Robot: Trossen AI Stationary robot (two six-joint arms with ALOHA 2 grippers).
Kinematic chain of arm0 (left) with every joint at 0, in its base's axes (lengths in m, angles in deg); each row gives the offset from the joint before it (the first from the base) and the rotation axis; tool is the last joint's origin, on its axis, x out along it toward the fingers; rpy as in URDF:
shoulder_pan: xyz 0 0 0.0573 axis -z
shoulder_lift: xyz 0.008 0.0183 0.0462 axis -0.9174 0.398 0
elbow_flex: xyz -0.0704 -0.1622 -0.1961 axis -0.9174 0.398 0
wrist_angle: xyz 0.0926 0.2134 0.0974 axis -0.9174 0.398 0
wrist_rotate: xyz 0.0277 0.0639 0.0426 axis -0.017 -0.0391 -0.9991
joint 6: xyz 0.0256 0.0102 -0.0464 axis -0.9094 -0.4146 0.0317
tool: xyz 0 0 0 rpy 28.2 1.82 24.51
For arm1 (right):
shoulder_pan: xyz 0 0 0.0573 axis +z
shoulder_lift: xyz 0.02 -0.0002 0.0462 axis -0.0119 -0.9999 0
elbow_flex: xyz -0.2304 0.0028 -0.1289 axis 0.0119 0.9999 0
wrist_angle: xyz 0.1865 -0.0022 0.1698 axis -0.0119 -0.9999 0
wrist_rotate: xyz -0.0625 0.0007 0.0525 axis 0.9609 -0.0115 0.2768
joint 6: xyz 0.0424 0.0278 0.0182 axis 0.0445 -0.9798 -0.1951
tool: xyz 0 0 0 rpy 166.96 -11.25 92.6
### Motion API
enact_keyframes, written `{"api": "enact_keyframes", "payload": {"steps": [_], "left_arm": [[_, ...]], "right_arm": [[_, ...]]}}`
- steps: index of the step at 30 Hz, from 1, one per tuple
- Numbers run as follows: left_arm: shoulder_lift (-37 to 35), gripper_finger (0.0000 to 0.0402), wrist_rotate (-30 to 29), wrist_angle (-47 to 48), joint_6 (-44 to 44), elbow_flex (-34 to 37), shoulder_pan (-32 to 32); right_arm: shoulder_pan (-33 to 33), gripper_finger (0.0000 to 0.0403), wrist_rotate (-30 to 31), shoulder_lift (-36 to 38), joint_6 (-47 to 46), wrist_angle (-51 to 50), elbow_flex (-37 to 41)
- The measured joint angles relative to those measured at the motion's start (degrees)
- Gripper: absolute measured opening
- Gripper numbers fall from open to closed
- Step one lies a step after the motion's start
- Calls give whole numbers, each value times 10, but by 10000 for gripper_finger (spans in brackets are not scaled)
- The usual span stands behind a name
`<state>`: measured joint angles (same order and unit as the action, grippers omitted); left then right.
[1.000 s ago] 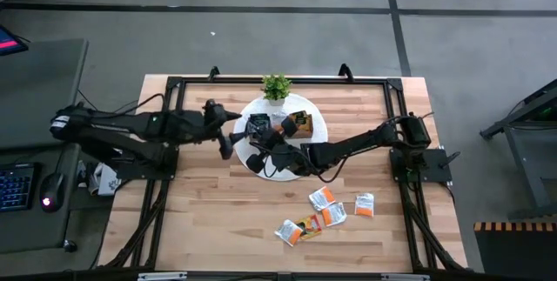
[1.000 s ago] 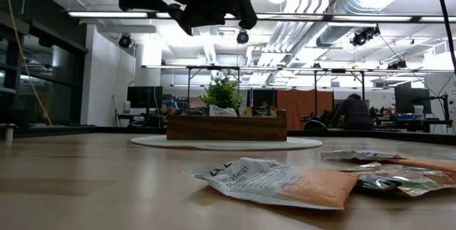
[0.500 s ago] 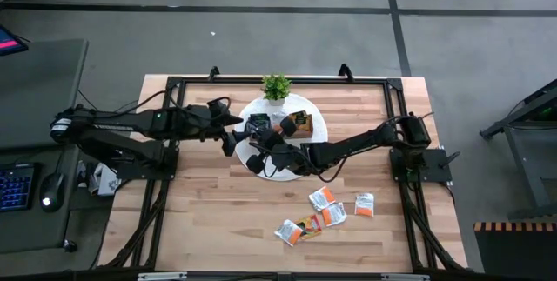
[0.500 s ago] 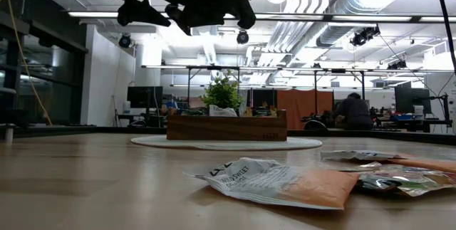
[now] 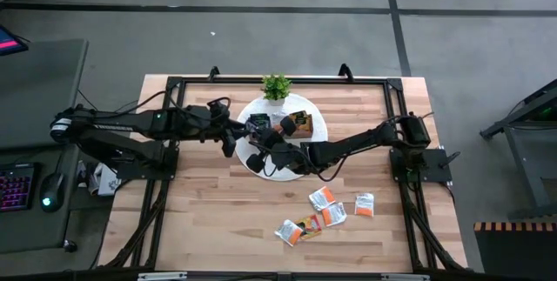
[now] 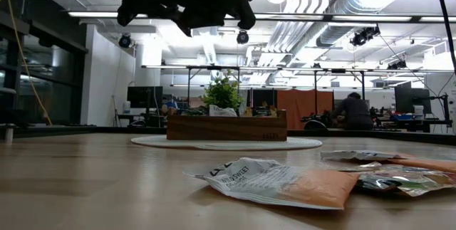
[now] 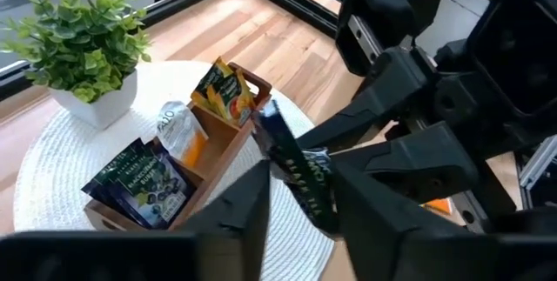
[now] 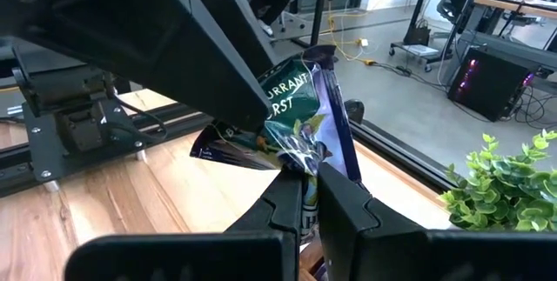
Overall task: Pick & Place Tea
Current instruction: Put the black tea bag into the left section of the wooden organizer
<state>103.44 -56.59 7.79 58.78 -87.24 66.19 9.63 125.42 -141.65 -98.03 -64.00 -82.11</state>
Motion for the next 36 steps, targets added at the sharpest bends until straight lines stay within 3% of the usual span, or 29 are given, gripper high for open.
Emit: {"api": "enact_keyframes", "payload": {"steps": [6,8,15,36], "left_arm": [[0,20,1,2,-4,0,0],[0,8,2,2,-4,0,0],[0,2,8,-1,-17,0,0],[-1,0,2,-10,-18,0,0]], "right_arm": [[0,15,4,0,0,0,0],[0,15,3,0,0,0,0],[0,20,3,0,0,0,0],[1,187,-18,42,44,-36,2]]}}
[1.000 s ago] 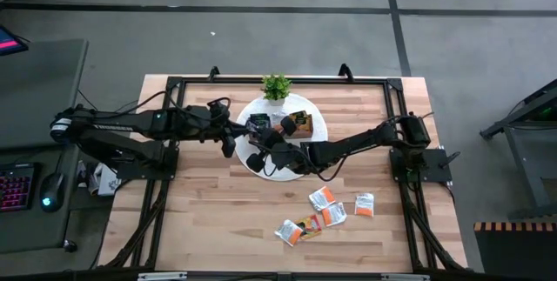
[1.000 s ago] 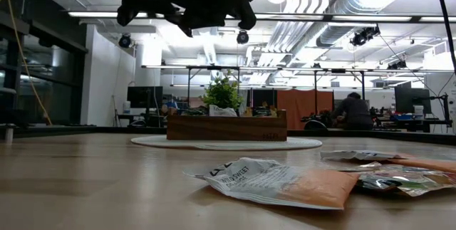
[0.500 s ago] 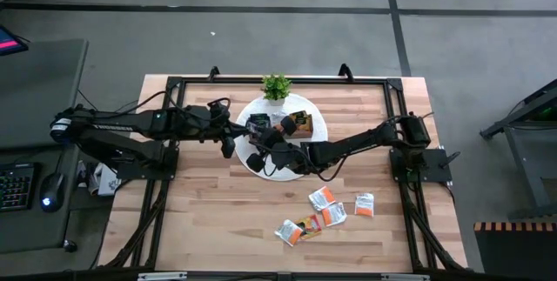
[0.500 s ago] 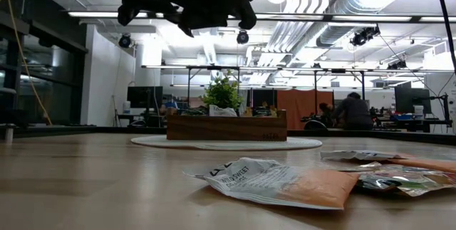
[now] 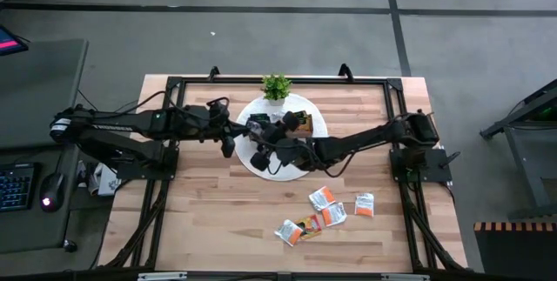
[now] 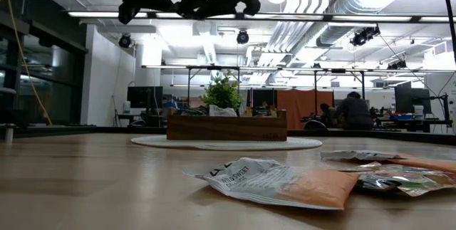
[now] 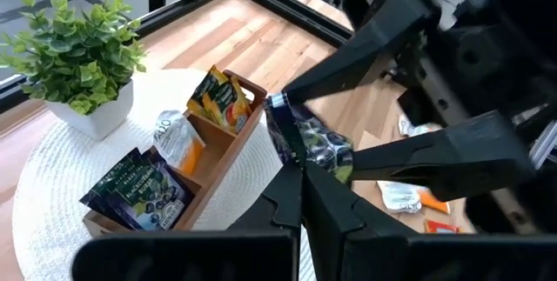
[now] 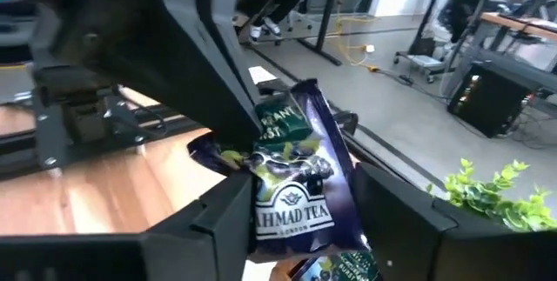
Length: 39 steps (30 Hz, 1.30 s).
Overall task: Pick & Place Tea
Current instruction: Put the black tea bag into the left section of the wooden organizer
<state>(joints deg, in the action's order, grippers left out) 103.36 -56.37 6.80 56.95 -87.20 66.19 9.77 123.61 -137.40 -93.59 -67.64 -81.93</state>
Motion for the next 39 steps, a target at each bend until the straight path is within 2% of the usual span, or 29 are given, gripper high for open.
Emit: {"api": "enact_keyframes", "payload": {"steps": [3,6,9,11,21,24,29,34,39], "left_arm": [[1,0,-1,3,-3,0,0],[2,0,-9,0,-4,1,-1],[1,0,-16,-2,-4,1,-1],[1,0,-18,-3,-4,1,-1],[1,0,9,14,-24,1,-1],[1,0,22,23,-34,0,-1],[3,0,39,75,-57,-34,-7],[31,0,112,130,-103,-79,-55],[76,0,190,238,-175,-132,-114]], "right_arm": [[0,213,-29,9,-2,-15,-1],[2,235,-83,17,-6,-21,-3],[3,249,-151,18,-22,-28,-3],[6,252,-174,18,-30,-37,-3],[32,253,-150,45,-5,-65,-2],[34,253,-143,75,-3,-107,-2],[34,253,-168,147,-10,-171,-2],[34,253,-174,226,-17,-230,21],[29,252,-172,315,-58,-237,95]]}}
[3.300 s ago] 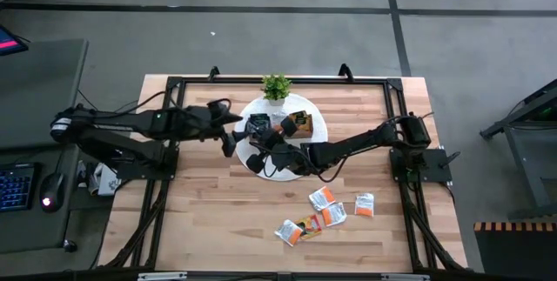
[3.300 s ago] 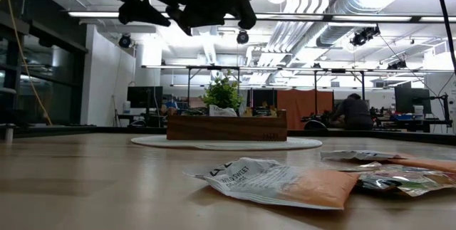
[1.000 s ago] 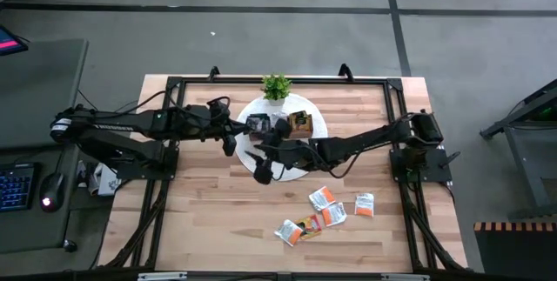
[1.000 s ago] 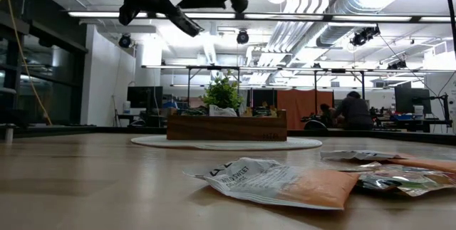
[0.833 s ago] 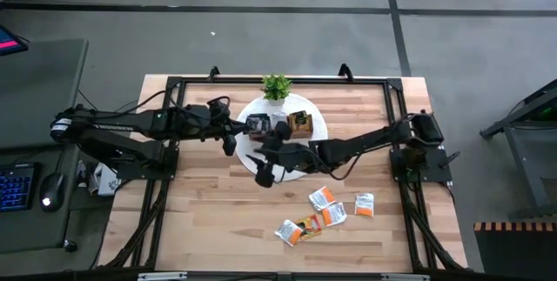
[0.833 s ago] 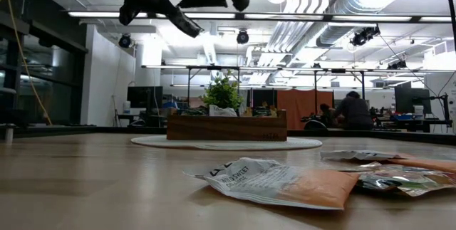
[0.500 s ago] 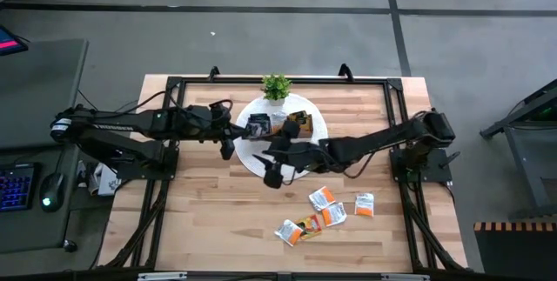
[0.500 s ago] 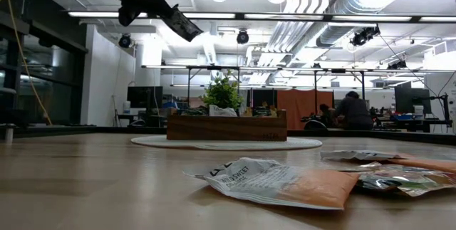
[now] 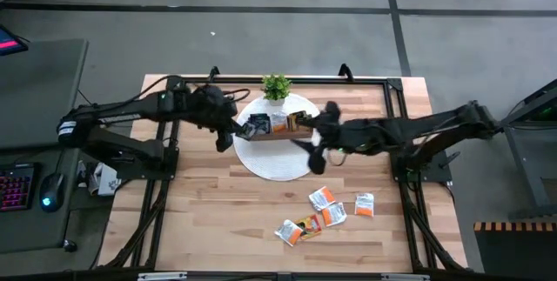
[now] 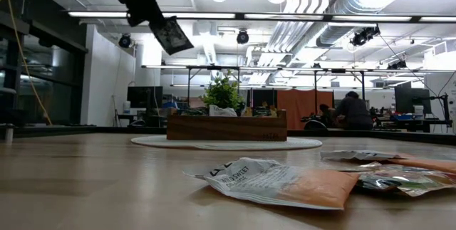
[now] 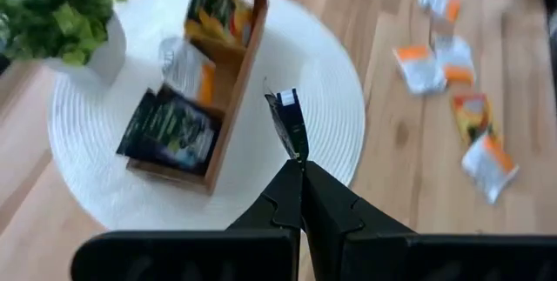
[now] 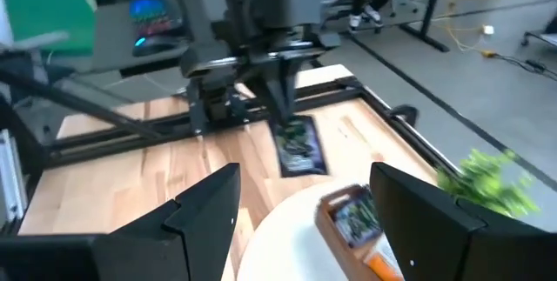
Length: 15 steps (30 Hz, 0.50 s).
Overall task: Pick & Place Tea
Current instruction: Put the black tea bag into the left section of the wooden organizer
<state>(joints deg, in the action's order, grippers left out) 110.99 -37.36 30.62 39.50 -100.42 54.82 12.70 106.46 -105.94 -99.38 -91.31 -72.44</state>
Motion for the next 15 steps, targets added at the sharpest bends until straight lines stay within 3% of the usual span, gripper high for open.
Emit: {"api": "enact_keyframes", "payload": {"steps": [8,12,15], "left_arm": [[90,0,92,84,-148,-71,-57],[142,0,95,124,-204,-99,-64],[178,0,63,145,-237,-117,-64]], "right_arm": [[15,252,31,129,-49,85,140],[24,252,32,180,-54,142,200],[30,252,33,209,-56,161,234]]}}
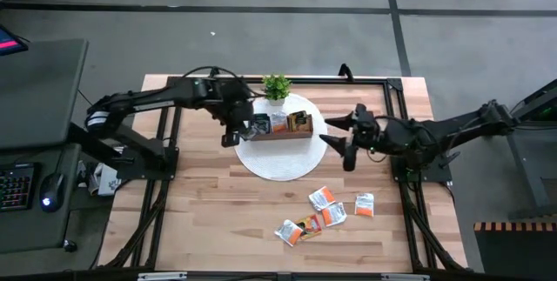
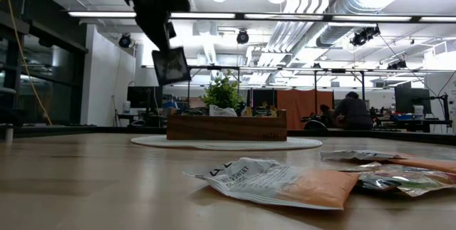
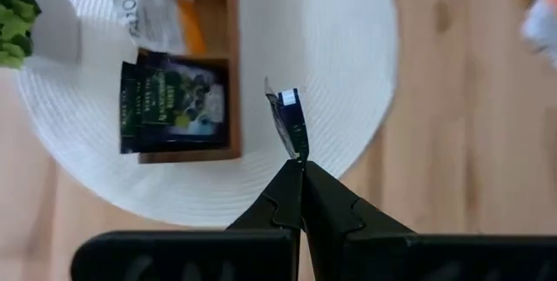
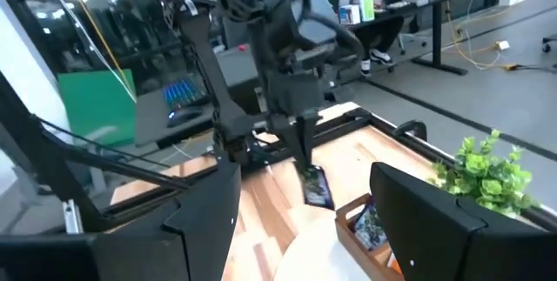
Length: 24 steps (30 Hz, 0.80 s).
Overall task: Pick & Place Tea
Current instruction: Put the black tea bag into the left section of the wooden organizer
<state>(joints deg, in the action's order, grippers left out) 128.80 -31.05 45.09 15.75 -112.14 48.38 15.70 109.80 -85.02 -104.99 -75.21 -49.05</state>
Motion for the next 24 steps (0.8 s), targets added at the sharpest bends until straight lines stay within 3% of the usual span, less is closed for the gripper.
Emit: {"api": "enact_keyframes", "payload": {"steps": [10,24], "left_arm": [[92,0,-44,7,-135,-39,-6],[147,0,-38,20,-183,-98,-52]], "right_arm": [[2,252,-18,30,-28,26,59],[1,252,-30,29,-22,27,59]]}}
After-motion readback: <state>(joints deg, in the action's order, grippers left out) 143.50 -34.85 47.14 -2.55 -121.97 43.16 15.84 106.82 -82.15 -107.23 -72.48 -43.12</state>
